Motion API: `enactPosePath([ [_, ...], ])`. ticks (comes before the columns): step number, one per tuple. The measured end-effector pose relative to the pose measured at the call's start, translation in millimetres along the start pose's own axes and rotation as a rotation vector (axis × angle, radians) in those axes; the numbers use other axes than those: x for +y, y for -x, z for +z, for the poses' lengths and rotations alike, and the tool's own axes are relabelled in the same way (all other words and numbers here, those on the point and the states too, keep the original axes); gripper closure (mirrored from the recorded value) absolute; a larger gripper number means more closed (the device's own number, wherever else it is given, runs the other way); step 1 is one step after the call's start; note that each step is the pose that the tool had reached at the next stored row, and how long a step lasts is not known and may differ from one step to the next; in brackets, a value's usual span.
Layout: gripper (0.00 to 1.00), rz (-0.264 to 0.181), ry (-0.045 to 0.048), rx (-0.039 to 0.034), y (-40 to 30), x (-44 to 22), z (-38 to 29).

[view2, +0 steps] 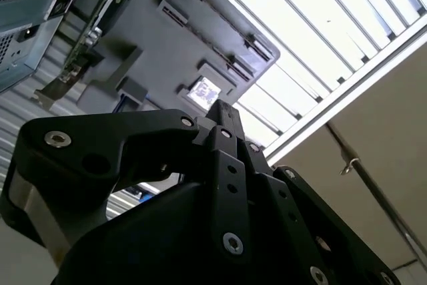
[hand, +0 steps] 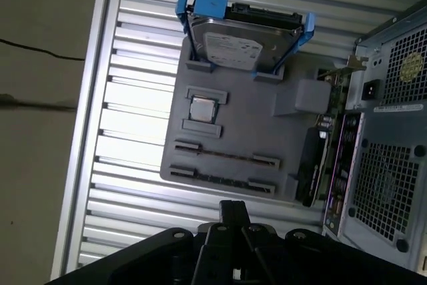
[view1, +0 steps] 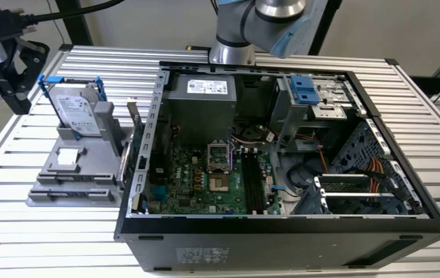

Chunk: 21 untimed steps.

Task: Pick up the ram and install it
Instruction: 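Pick up the ram and move it above insertion slot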

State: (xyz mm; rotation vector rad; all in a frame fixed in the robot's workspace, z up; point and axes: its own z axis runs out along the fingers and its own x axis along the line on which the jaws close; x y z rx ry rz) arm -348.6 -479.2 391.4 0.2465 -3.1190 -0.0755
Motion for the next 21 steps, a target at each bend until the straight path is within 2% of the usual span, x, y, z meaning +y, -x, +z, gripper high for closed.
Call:
enactPosePath([
  [21,1.0,-0.11,-0.0009,0.0054,0.0,0.0,0.0],
])
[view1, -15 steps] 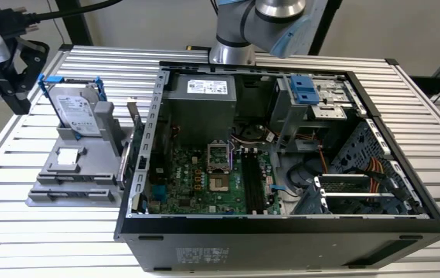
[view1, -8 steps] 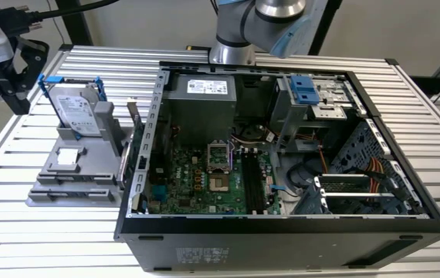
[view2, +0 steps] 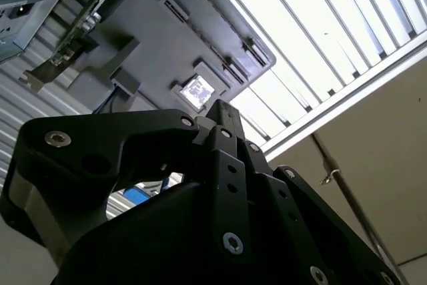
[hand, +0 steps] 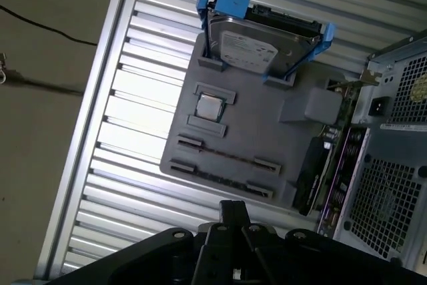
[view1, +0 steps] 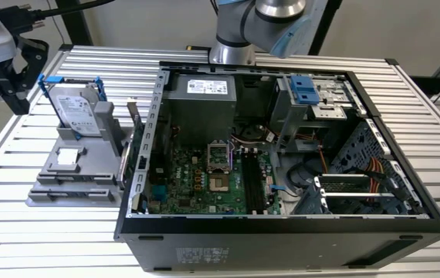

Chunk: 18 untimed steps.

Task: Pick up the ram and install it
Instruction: 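Pick up the ram and move it above insertion slot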

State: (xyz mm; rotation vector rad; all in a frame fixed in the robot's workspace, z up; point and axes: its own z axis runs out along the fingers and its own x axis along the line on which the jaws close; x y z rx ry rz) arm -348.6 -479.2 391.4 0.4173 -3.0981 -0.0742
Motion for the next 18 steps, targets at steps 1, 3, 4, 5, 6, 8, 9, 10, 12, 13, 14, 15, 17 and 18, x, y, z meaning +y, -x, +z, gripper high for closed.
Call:
enactPosePath([
  [1,1.0,-0.005,0.0,0.0003,0.0,0.0,0.0],
  [3,1.0,-0.016,-0.0001,0.0008,0.0,0.0,0.0],
  [4,1.0,-0.021,-0.0002,0.001,0.0,0.0,0.0],
  [5,1.0,-0.026,-0.0002,0.0013,0.0,0.0,0.0],
  [6,1.0,-0.031,-0.0003,0.0016,0.0,0.0,0.0],
  [8,1.0,-0.042,-0.0004,0.0021,0.0,0.0,0.0],
  [9,1.0,-0.047,-0.0004,0.0023,0.0,0.0,0.0],
  [10,1.0,-0.052,-0.0004,0.0026,0.0,0.0,0.0],
  [12,1.0,-0.062,-0.0005,0.0031,0.0,0.0,0.0],
  [13,1.0,-0.067,-0.0006,0.0033,0.0,0.0,0.0],
  [14,1.0,-0.071,-0.0006,0.0035,0.0,0.0,0.0],
  [15,1.0,-0.076,-0.0006,0.0037,0.0,0.0,0.0],
  [17,1.0,-0.085,-0.0007,0.0042,0.0,0.0,0.0],
  [18,1.0,-0.089,-0.0008,0.0044,0.0,0.0,0.0],
])
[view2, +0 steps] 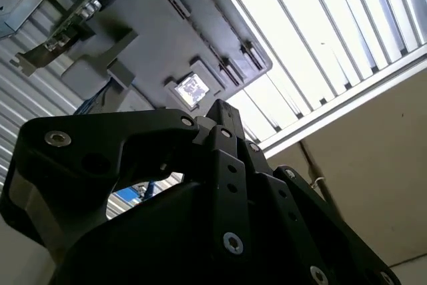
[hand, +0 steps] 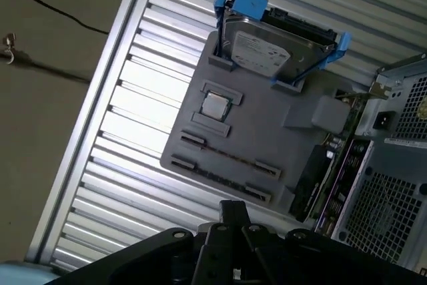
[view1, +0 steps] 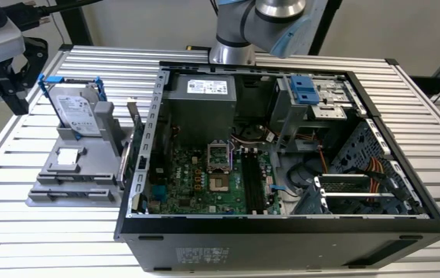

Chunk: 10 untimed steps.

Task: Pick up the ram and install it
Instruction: 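Pick up the ram and move it above insertion slot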

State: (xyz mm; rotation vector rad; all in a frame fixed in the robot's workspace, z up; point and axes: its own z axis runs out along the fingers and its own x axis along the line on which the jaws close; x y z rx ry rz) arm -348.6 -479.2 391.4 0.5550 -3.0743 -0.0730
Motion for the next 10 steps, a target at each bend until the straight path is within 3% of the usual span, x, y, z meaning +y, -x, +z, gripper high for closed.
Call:
enactPosePath([
  [10,1.0,-0.045,-0.0003,0.0022,0.0,0.0,0.0],
])
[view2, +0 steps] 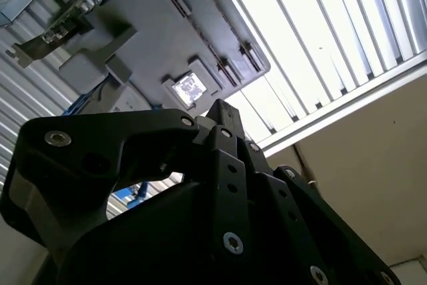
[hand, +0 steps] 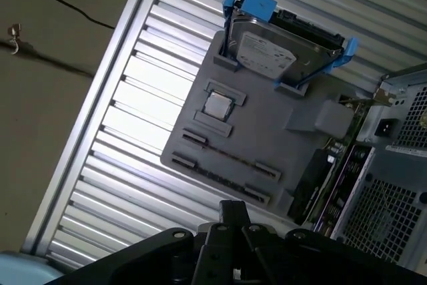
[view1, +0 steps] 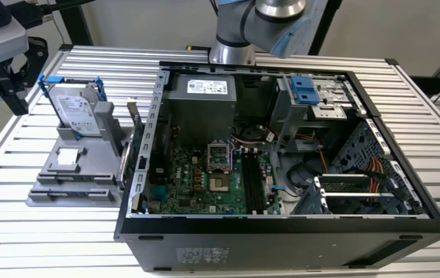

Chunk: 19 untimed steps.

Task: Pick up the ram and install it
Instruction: 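Pick up the ram and move it above insertion slot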

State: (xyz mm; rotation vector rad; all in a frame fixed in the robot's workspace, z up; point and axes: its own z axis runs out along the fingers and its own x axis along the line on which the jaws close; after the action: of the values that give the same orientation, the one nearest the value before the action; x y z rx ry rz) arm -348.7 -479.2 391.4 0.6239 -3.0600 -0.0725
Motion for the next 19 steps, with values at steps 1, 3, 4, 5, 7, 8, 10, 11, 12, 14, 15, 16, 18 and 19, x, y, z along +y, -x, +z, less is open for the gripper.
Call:
enactPosePath([
  [1,1.0,-0.005,-0.0001,0.0002,0.0,0.0,0.0],
  [3,1.0,-0.014,-0.0001,0.0007,0.0,0.0,0.0],
  [4,1.0,-0.018,-0.0002,0.0009,0.0,0.0,0.0],
  [5,1.0,-0.023,-0.0002,0.0011,0.0,0.0,0.0],
  [7,1.0,-0.032,-0.0003,0.0015,0.0,0.0,0.0],
  [8,1.0,-0.036,-0.0003,0.0018,0.0,0.0,0.0],
  [10,1.0,-0.044,-0.0004,0.0021,0.0,0.0,0.0],
  [11,1.0,-0.047,-0.0004,0.0023,0.0,0.0,0.0],
  [12,1.0,-0.05,-0.0004,0.0024,0.0,0.0,0.0],
  [14,1.0,-0.051,-0.0004,0.0025,0.0,0.0,0.0],
  [15,1.0,-0.052,-0.0005,0.0026,0.0,0.0,0.0],
  [16,1.0,-0.052,-0.0005,0.0026,0.0,0.0,0.0],
  [18,1.0,-0.052,-0.0005,0.0026,0.0,0.0,0.0],
  [19,1.0,-0.053,-0.0005,0.0026,0.0,0.0,0.0],
])
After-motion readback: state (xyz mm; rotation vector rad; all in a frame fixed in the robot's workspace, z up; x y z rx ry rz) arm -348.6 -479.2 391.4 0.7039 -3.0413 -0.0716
